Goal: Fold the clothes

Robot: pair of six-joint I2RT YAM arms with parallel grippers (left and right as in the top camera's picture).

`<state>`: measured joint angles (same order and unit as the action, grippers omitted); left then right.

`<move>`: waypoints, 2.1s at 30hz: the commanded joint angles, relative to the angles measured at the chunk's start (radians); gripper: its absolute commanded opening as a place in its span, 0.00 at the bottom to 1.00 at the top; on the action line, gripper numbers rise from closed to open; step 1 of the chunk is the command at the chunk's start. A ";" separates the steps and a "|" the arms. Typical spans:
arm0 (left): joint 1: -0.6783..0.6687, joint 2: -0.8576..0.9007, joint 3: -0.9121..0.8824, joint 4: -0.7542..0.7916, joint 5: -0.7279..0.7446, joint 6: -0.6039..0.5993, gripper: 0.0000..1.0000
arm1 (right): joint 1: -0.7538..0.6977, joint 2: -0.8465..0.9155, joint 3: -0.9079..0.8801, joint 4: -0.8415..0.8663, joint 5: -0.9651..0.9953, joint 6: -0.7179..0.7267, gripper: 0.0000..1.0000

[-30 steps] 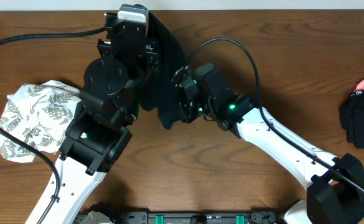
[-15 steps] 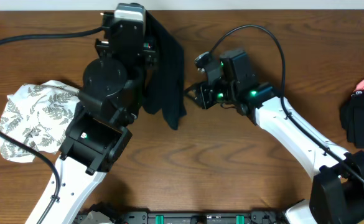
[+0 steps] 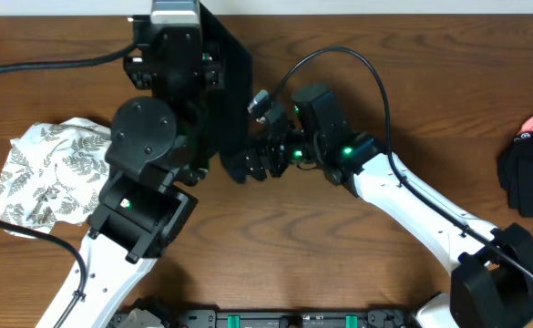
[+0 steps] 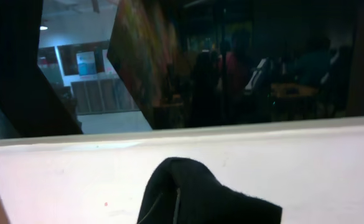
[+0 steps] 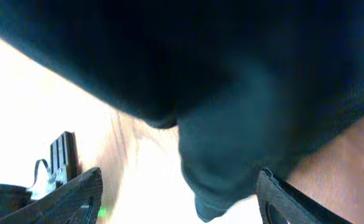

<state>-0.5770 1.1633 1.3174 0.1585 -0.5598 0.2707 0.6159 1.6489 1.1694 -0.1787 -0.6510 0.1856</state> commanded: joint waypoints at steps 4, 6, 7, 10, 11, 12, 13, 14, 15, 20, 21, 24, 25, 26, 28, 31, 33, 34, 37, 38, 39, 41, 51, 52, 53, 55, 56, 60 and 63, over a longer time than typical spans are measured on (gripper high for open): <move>-0.044 0.006 0.031 0.001 -0.066 0.069 0.06 | 0.013 -0.022 -0.001 0.097 -0.004 -0.015 0.78; -0.054 0.013 0.031 0.003 -0.085 0.070 0.06 | 0.020 -0.022 -0.001 0.127 -0.034 -0.016 0.78; -0.055 0.016 0.031 0.004 -0.092 0.070 0.06 | 0.022 -0.022 -0.001 0.137 -0.049 -0.019 0.78; -0.055 0.023 0.031 0.004 -0.093 0.070 0.06 | 0.029 -0.022 -0.001 0.151 -0.064 -0.019 0.78; -0.055 0.023 0.031 0.005 -0.093 0.070 0.06 | 0.031 -0.022 -0.001 0.159 -0.064 -0.019 0.78; -0.055 0.023 0.031 0.006 -0.093 0.070 0.06 | 0.033 -0.022 -0.001 0.169 -0.066 -0.019 0.78; -0.055 0.023 0.031 0.008 -0.093 0.069 0.06 | 0.034 -0.022 -0.001 0.191 -0.077 -0.019 0.77; -0.055 0.023 0.031 0.008 -0.093 0.069 0.06 | 0.034 -0.022 -0.001 0.204 -0.084 -0.018 0.77; -0.055 0.023 0.031 0.009 -0.093 0.069 0.06 | 0.034 -0.022 -0.001 0.219 -0.083 -0.018 0.74; -0.055 0.022 0.031 0.009 -0.094 0.070 0.06 | 0.031 -0.022 -0.001 0.226 -0.055 0.021 0.12; -0.055 0.022 0.033 0.009 -0.102 0.070 0.06 | 0.030 -0.022 -0.001 0.219 -0.053 0.032 0.01; -0.055 0.022 0.041 0.008 -0.138 0.080 0.06 | 0.015 -0.022 -0.001 0.190 -0.053 0.039 0.01; -0.055 0.020 0.043 0.008 -0.144 0.091 0.06 | 0.003 -0.025 0.000 0.169 -0.052 0.039 0.01; -0.055 0.018 0.043 0.008 -0.148 0.096 0.06 | -0.011 -0.028 0.000 0.143 -0.046 0.039 0.01; -0.055 0.018 0.043 0.006 -0.169 0.096 0.06 | -0.047 -0.039 0.000 0.085 -0.020 0.039 0.01; -0.055 0.019 0.043 -0.020 -0.193 0.100 0.06 | -0.121 -0.066 0.002 0.000 0.019 0.020 0.01; -0.052 0.019 0.043 -0.050 -0.193 0.099 0.07 | -0.192 -0.101 0.005 -0.069 0.026 -0.046 0.01; -0.049 0.020 0.043 -0.065 -0.193 0.099 0.06 | -0.234 -0.124 0.011 -0.113 0.026 -0.082 0.01; -0.033 0.025 0.042 -0.099 -0.193 0.098 0.06 | -0.343 -0.181 0.034 -0.230 0.026 -0.194 0.01; -0.028 0.027 0.042 -0.108 -0.193 0.092 0.06 | -0.374 -0.194 0.046 -0.264 0.026 -0.219 0.01; -0.025 0.030 0.042 -0.118 -0.193 0.084 0.06 | -0.399 -0.203 0.059 -0.292 0.026 -0.238 0.01; -0.025 0.037 0.042 -0.141 -0.193 0.060 0.06 | -0.429 -0.209 0.078 -0.327 0.026 -0.255 0.01; -0.023 0.108 0.042 -0.261 -0.193 0.000 0.06 | -0.447 -0.209 0.085 -0.356 0.340 -0.292 0.01; -0.021 0.121 0.042 -0.272 -0.192 -0.016 0.06 | -0.447 -0.209 0.085 -0.364 0.362 -0.296 0.01; -0.017 0.132 0.042 -0.278 -0.192 -0.028 0.06 | -0.447 -0.209 0.085 -0.369 0.375 -0.297 0.01; -0.003 0.160 0.042 -0.277 -0.184 -0.052 0.06 | -0.447 -0.202 0.085 -0.375 0.416 -0.311 0.01; 0.007 0.172 0.042 -0.271 -0.169 -0.057 0.06 | -0.447 -0.197 0.085 -0.373 0.445 -0.311 0.01; 0.076 0.224 0.042 -0.273 -0.070 -0.135 0.06 | -0.453 -0.176 0.085 -0.360 0.586 -0.315 0.03; 0.094 0.232 0.042 -0.286 -0.068 -0.171 0.06 | -0.460 -0.174 0.085 -0.382 0.584 -0.319 0.05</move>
<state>-0.5163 1.3991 1.3247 -0.1291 -0.6315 0.1822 0.1741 1.4654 1.2446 -0.5411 -0.1726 -0.1135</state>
